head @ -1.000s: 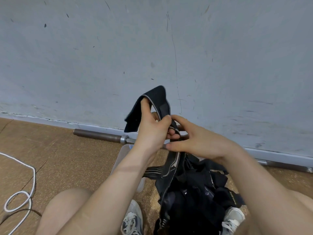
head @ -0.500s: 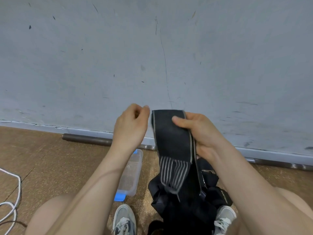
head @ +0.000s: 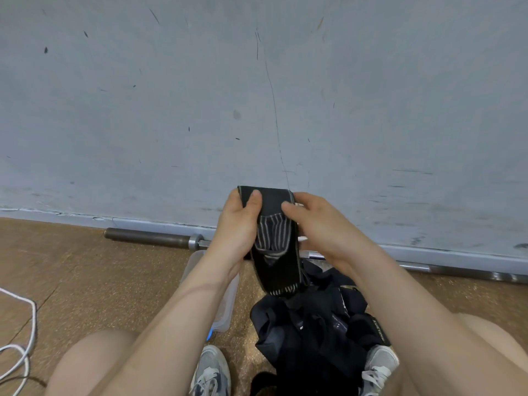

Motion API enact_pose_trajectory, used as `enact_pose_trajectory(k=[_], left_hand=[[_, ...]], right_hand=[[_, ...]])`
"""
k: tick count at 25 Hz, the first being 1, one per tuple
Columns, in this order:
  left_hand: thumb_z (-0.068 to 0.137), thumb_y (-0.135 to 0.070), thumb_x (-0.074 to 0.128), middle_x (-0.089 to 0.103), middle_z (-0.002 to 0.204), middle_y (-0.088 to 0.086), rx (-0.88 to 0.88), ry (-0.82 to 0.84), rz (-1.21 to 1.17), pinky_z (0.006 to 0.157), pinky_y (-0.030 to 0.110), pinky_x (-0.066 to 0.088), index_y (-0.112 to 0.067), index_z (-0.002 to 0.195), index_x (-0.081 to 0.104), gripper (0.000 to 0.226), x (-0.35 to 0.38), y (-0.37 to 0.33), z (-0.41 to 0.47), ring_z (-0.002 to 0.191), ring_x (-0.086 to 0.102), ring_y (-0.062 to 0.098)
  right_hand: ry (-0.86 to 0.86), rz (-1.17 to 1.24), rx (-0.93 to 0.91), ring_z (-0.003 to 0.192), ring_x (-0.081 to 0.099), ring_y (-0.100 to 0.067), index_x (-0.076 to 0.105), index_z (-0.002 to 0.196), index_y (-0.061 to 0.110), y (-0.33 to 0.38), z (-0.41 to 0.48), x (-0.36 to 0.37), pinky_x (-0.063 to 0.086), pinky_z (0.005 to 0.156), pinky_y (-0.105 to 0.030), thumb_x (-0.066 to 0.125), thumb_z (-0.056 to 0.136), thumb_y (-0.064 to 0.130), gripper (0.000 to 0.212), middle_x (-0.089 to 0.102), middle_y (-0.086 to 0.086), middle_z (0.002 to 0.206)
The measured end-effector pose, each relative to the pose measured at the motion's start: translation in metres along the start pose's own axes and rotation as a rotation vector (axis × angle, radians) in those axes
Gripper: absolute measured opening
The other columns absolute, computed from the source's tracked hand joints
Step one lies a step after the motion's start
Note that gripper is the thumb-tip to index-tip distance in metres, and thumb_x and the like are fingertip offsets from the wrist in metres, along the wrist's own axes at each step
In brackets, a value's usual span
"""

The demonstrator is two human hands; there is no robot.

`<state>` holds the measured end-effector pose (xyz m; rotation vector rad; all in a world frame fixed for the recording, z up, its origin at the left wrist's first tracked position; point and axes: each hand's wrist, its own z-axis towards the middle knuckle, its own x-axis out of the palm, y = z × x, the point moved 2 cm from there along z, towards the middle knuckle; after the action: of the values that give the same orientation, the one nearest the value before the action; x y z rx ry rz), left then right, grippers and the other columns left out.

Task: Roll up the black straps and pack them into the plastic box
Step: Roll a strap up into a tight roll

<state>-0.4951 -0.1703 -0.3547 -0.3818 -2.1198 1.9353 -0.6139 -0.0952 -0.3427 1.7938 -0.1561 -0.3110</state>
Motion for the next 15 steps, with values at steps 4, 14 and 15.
enact_pose_trajectory(k=[4,14,15], left_hand=[[0.100,-0.006,0.050,0.069,0.117,0.006,-0.040,0.161,-0.016,0.090,0.033,0.054,-0.014,0.128,0.051,0.029,0.002,0.001,-0.001,0.107,0.067,0.020],[0.082,0.002,0.073,0.072,0.089,0.010,0.106,-0.093,-0.169,0.059,0.035,0.057,-0.024,0.105,0.049,0.042,-0.010,-0.014,-0.006,0.072,0.072,0.026],[0.084,0.001,0.072,0.071,0.086,0.009,0.126,-0.054,-0.163,0.059,0.035,0.057,-0.025,0.103,0.050,0.038,-0.009,-0.014,-0.006,0.070,0.071,0.024]], right_hand=[[-0.126,-0.113,-0.116,0.103,0.067,-0.019,0.056,0.125,0.022,-0.007,0.005,0.008,0.055,0.094,-0.044,0.040,0.101,0.014,0.030,0.068,-0.002,0.112],[-0.089,-0.242,-0.345,0.083,0.063,-0.003,0.062,0.089,0.021,0.017,-0.008,-0.002,0.051,0.067,-0.015,0.061,0.091,0.004,0.017,0.064,0.006,0.090],[-0.085,-0.218,-0.327,0.077,0.061,0.002,0.064,0.084,0.018,0.018,-0.008,-0.005,0.047,0.063,-0.008,0.062,0.090,0.001,0.018,0.065,0.004,0.087]])
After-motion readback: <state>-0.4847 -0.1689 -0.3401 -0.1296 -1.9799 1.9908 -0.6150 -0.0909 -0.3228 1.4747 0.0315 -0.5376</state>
